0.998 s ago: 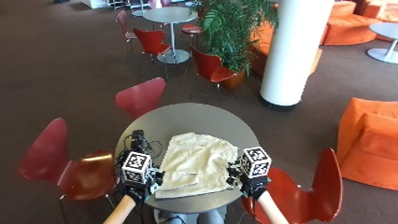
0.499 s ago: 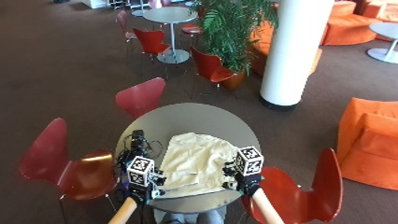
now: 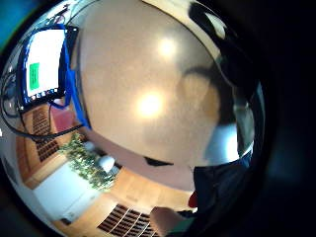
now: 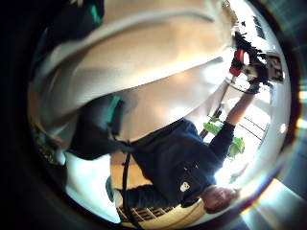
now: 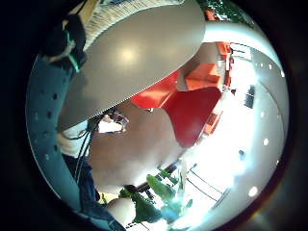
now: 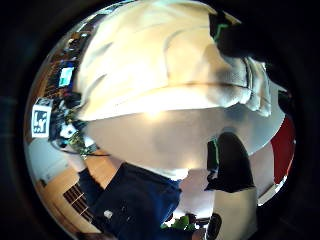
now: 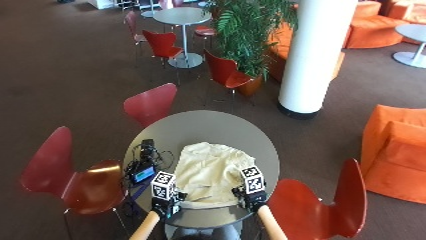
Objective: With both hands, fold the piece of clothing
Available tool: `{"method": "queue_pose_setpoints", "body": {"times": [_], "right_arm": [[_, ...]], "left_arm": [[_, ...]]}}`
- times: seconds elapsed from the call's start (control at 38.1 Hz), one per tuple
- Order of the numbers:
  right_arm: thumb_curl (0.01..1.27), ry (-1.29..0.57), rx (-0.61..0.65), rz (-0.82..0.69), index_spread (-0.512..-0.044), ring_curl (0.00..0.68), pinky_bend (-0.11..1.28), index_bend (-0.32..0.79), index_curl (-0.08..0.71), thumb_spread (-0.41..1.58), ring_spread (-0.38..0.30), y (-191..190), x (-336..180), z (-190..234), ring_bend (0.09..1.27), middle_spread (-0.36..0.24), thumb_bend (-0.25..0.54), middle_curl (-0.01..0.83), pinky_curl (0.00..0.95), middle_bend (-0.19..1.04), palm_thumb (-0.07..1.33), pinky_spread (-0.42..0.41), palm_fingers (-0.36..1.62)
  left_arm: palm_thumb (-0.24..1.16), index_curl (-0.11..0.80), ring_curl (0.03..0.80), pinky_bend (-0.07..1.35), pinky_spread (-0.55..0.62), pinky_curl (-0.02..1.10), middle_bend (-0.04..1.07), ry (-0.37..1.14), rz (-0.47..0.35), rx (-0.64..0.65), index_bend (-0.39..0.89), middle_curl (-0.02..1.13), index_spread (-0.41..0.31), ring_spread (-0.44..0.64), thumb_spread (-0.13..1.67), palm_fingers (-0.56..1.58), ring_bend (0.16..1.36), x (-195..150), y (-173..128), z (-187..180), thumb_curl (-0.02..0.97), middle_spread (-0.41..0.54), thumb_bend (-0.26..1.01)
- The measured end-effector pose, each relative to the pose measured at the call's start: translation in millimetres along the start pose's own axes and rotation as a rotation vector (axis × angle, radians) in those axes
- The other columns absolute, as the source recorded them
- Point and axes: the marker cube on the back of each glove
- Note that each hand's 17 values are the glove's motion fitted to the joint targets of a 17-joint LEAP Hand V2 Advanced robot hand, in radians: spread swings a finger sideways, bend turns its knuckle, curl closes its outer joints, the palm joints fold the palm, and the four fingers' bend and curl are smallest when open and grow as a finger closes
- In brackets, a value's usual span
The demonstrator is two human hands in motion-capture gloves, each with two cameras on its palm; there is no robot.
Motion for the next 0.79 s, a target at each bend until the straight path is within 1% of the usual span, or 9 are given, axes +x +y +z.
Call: {"method": "queue_pose_setpoints", "body": {"times": [0.11,0.13,0.24,0.29,0.39,0.5,0.58,0.63,0.79], "right_arm": [[0.36,-0.013,0.142,0.060,-0.364,0.324,0.64,0.14,0.225,1.03,-0.190,-6,11,9,0.53,-0.174,0.203,0.295,0.353,0.17,0.81,-0.132,0.82],[0.36,-0.014,0.180,0.053,-0.364,0.324,0.64,0.14,0.227,1.03,-0.196,-12,12,13,0.52,-0.179,0.197,0.296,0.352,0.17,0.82,-0.141,0.82],[0.37,0.010,0.313,-0.023,-0.352,0.330,0.62,0.18,0.255,1.03,-0.231,-56,17,48,0.51,-0.247,0.207,0.311,0.345,0.18,0.89,-0.243,1.03],[0.38,0.031,0.341,-0.060,-0.338,0.344,0.58,0.20,0.280,1.04,-0.245,-57,15,53,0.51,-0.261,0.199,0.326,0.345,0.19,0.90,-0.269,1.13],[0.40,0.044,0.294,-0.110,-0.319,0.373,0.56,0.19,0.317,1.02,-0.264,-29,10,44,0.53,-0.250,0.172,0.358,0.354,0.22,0.91,-0.304,1.22],[0.42,0.027,0.219,-0.174,-0.315,0.393,0.56,0.16,0.329,1.01,-0.269,-7,9,32,0.55,-0.254,0.158,0.384,0.359,0.25,0.94,-0.325,1.25],[0.43,0.003,0.139,-0.218,-0.307,0.403,0.57,0.15,0.334,0.98,-0.271,14,10,12,0.56,-0.267,0.134,0.398,0.362,0.25,0.94,-0.342,1.26],[0.44,-0.002,0.107,-0.237,-0.305,0.409,0.57,0.14,0.336,0.97,-0.271,17,13,0,0.57,-0.261,0.119,0.410,0.364,0.27,0.95,-0.347,1.27],[0.47,0.011,0.123,-0.217,-0.296,0.425,0.58,0.14,0.342,0.93,-0.269,15,25,-51,0.59,-0.257,0.081,0.431,0.368,0.28,0.96,-0.363,1.26]], "left_arm": [[0.59,0.311,0.272,0.46,-0.16,0.33,0.31,-0.003,0.002,0.166,0.21,0.33,-0.203,-0.15,1.07,1.00,0.43,1,3,4,0.339,-0.168,0.10],[0.60,0.315,0.273,0.45,-0.18,0.33,0.30,-0.003,0.007,0.186,0.20,0.33,-0.209,-0.17,1.07,1.01,0.42,2,3,6,0.343,-0.178,0.09],[0.68,0.352,0.305,0.45,-0.24,0.37,0.32,-0.025,0.041,0.214,0.22,0.38,-0.240,-0.23,1.05,1.13,0.40,13,21,7,0.376,-0.214,0.11],[0.69,0.367,0.318,0.45,-0.27,0.38,0.33,-0.055,0.060,0.202,0.23,0.40,-0.251,-0.25,1.05,1.16,0.39,19,32,8,0.384,-0.227,0.10],[0.71,0.385,0.345,0.46,-0.29,0.40,0.36,-0.090,0.092,0.148,0.21,0.43,-0.265,-0.28,1.07,1.22,0.41,29,52,9,0.403,-0.251,0.08],[0.72,0.406,0.363,0.47,-0.31,0.41,0.37,-0.066,0.125,0.120,0.21,0.45,-0.277,-0.30,1.08,1.23,0.41,37,76,-3,0.424,-0.266,0.07],[0.74,0.420,0.380,0.48,-0.32,0.43,0.38,-0.032,0.150,0.091,0.21,0.47,-0.282,-0.32,1.06,1.25,0.43,41,92,-22,0.452,-0.278,0.07],[0.74,0.433,0.389,0.48,-0.32,0.43,0.40,-0.011,0.159,0.078,0.21,0.48,-0.287,-0.32,1.05,1.25,0.44,40,97,-36,0.467,-0.284,0.06],[0.75,0.466,0.418,0.49,-0.33,0.45,0.42,-0.002,0.148,0.124,0.23,0.51,-0.300,-0.34,1.01,1.26,0.48,33,91,-97,0.515,-0.296,0.03]]}}
